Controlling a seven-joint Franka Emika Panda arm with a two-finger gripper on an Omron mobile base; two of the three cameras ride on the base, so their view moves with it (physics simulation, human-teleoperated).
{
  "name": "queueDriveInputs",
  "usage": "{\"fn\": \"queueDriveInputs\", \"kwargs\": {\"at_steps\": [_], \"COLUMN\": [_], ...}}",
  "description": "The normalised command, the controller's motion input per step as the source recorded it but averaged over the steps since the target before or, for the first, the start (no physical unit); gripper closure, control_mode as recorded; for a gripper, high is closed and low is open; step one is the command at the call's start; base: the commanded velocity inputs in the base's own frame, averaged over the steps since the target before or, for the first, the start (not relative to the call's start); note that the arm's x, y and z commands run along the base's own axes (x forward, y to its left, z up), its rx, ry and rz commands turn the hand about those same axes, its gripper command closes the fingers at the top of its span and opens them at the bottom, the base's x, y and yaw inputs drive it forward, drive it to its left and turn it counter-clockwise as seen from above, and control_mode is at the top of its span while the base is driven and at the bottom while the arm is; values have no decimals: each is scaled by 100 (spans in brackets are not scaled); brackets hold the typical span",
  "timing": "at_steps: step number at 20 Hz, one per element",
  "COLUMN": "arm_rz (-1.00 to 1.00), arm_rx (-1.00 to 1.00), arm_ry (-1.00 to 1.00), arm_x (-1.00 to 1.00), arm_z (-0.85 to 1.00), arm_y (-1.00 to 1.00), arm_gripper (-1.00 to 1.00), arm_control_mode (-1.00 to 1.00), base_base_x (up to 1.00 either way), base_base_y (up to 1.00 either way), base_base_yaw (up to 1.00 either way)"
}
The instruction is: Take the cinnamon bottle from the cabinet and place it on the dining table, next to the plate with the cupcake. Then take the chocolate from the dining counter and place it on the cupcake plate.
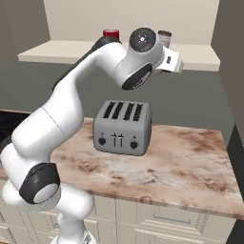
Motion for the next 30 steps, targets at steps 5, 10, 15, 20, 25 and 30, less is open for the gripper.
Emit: {"fn": "queueDriveInputs", "kwargs": {"at_steps": [5, 10, 15, 20, 25, 30], "arm_rz": [10, 27, 36, 35, 27, 18], "arm_rx": [-7, -3, 4, 10, 19, 7], "arm_ry": [-1, 2, 15, 5, 0, 0], "arm_x": [-60, -45, -28, -28, -33, -32], "arm_z": [-34, -30, -23, -34, -40, -38], "arm_y": [64, 58, 38, 36, 33, 47], "arm_gripper": [100, 100, 100, 100, 100, 100], "arm_control_mode": [-100, -100, -100, -100, -100, -100], "base_base_x": [0, 0, 0, 0, 0, 0], "base_base_y": [0, 0, 0, 0, 0, 0], "base_base_yaw": [0, 0, 0, 0, 0, 0]}}
